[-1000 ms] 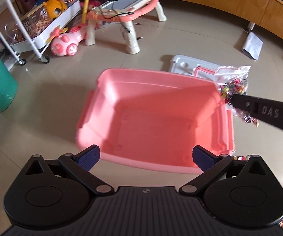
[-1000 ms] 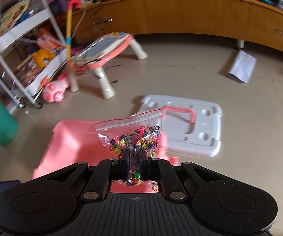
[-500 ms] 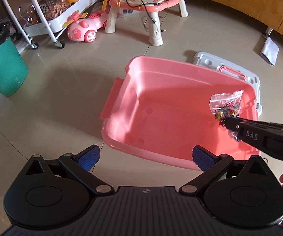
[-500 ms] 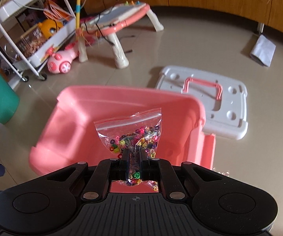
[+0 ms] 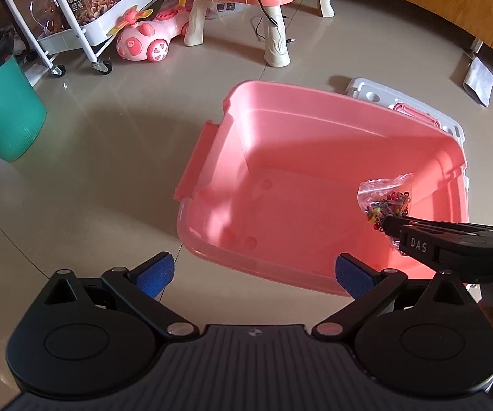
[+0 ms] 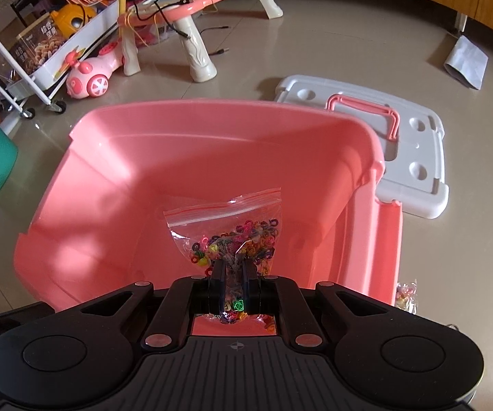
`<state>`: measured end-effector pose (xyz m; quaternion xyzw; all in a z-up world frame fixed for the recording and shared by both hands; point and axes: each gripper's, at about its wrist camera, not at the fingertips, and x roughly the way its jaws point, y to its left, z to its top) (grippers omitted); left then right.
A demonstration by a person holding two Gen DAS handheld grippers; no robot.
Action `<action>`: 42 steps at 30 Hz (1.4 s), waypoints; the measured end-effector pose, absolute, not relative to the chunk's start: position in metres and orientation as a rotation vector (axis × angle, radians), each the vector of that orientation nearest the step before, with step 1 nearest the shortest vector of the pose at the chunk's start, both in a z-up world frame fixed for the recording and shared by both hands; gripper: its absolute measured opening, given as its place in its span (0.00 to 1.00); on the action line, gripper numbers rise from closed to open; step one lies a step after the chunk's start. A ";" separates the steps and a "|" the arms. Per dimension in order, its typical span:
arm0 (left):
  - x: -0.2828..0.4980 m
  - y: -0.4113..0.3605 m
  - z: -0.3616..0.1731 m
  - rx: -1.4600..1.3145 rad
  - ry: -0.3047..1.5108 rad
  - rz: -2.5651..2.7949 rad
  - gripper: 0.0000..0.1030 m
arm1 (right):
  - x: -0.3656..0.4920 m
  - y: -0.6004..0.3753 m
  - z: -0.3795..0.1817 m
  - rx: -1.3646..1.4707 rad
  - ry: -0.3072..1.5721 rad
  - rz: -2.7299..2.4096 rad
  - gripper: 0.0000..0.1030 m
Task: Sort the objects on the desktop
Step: 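Open the right tool to drop the bead bag into the tub, then move the left tool toward the red cartoon keychain on the floor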
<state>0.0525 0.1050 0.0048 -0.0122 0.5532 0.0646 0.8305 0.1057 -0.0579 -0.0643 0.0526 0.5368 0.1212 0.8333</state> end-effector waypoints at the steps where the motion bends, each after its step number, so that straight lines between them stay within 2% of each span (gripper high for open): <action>1: 0.053 0.105 0.004 -0.024 1.175 0.138 1.00 | 0.106 -0.057 -0.066 0.110 1.141 0.258 0.08; 7: 0.054 0.107 0.001 -0.021 1.184 0.149 1.00 | 0.107 -0.056 -0.071 0.109 1.153 0.255 0.13; 9: 0.053 0.107 0.001 -0.018 1.184 0.149 1.00 | 0.107 -0.055 -0.070 0.118 1.151 0.264 0.20; 13: 0.053 0.103 0.003 -0.007 1.180 0.146 1.00 | 0.106 -0.055 -0.063 0.112 1.134 0.276 0.25; 15: 0.053 0.099 0.005 -0.002 1.177 0.144 1.00 | 0.104 -0.059 -0.055 0.115 1.116 0.268 0.35; 17: 0.053 0.093 0.009 0.002 1.171 0.137 1.00 | 0.101 -0.069 -0.045 0.136 1.081 0.267 0.38; 31: 0.035 -0.020 0.042 0.112 1.098 -0.039 1.00 | 0.050 -0.188 0.006 0.225 0.953 0.099 0.38; 42: 0.024 -0.120 0.025 0.187 1.088 -0.215 1.00 | 0.003 -0.291 -0.015 0.306 0.951 -0.114 0.38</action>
